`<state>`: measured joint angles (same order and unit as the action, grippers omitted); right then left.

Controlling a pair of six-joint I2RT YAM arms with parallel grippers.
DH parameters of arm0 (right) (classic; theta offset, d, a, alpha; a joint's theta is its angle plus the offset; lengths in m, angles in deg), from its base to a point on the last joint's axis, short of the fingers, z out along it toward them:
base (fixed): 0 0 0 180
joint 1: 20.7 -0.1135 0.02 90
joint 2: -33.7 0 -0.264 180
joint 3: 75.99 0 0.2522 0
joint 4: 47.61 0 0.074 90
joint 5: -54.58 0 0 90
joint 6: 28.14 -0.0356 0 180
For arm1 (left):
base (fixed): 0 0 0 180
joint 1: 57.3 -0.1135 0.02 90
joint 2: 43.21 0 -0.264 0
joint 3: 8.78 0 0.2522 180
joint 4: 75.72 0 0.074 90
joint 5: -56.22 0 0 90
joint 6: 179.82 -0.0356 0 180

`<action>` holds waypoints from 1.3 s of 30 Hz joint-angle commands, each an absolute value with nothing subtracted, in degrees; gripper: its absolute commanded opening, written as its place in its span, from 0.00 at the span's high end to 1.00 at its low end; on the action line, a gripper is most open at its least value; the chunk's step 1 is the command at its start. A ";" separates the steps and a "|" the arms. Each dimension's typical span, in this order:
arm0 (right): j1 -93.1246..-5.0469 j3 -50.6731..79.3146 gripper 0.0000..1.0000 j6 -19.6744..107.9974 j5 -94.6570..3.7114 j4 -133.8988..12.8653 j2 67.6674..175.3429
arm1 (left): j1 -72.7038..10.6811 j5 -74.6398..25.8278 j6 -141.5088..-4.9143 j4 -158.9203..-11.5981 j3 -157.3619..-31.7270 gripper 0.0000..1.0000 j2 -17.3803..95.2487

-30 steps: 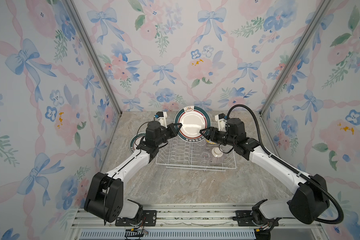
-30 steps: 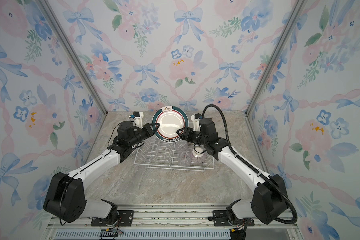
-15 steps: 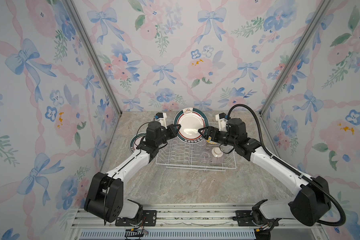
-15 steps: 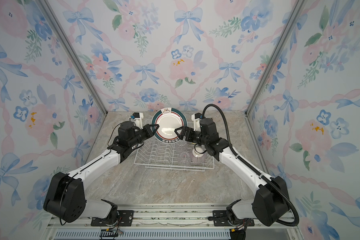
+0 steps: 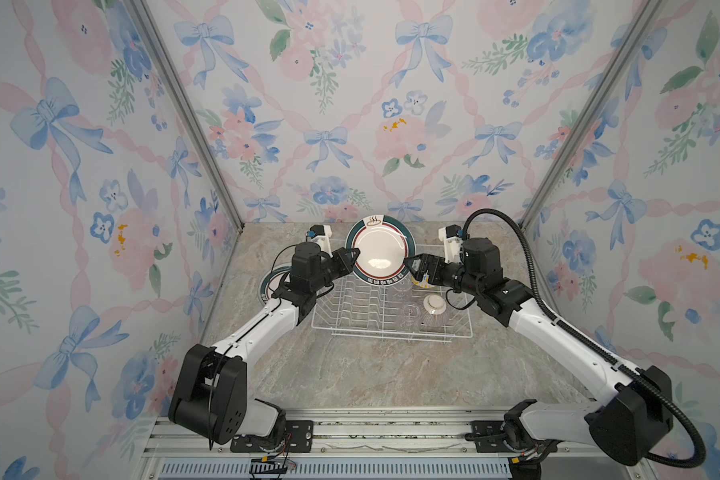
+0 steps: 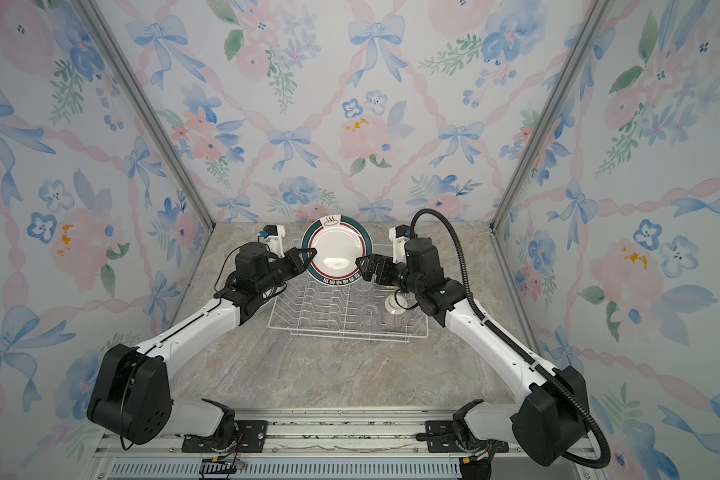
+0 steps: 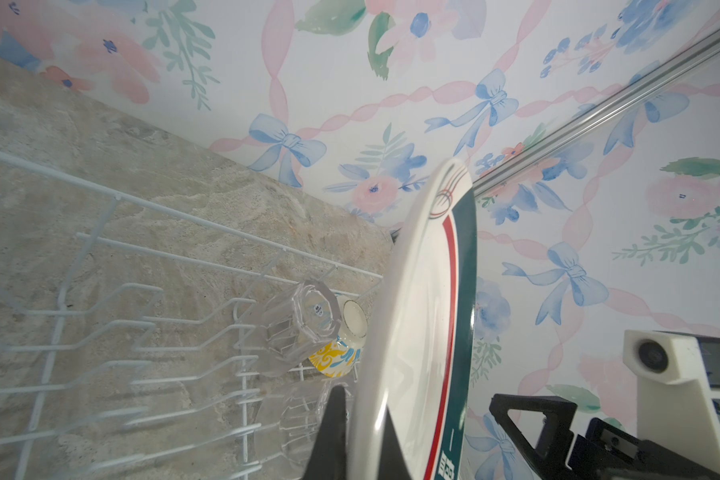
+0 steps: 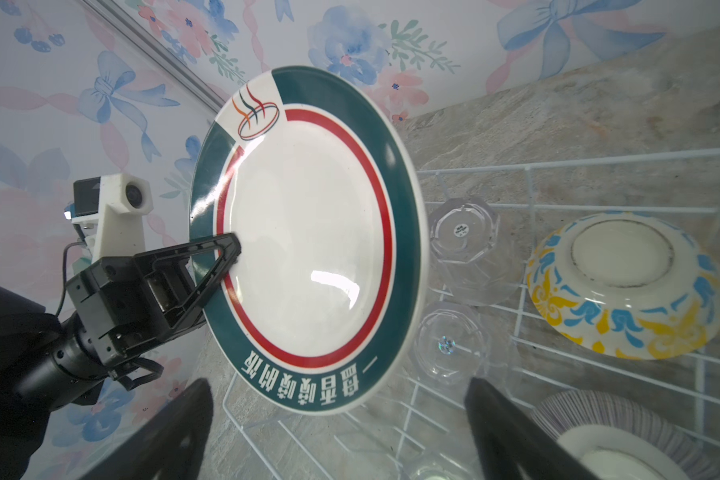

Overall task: Unload the mixed dishes from the dish rack
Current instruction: 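Open the right gripper while the left gripper carries the plate toward the plate stack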

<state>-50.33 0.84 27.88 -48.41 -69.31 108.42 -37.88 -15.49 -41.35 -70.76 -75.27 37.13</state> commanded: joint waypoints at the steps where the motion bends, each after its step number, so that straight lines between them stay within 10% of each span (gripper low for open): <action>1: -50.00 0.00 0.03 29.56 -46.69 -71.64 106.88 | -39.77 -15.15 -42.00 -69.34 -75.16 1.00 35.96; 39: -48.92 -4.40 0.03 32.01 -45.29 -71.90 104.23 | -71.90 -15.29 -32.39 -72.84 -57.85 1.00 24.88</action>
<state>-49.54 -3.91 30.64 -45.59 -71.08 105.17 -70.97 -16.67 -34.75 -76.35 -58.42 25.50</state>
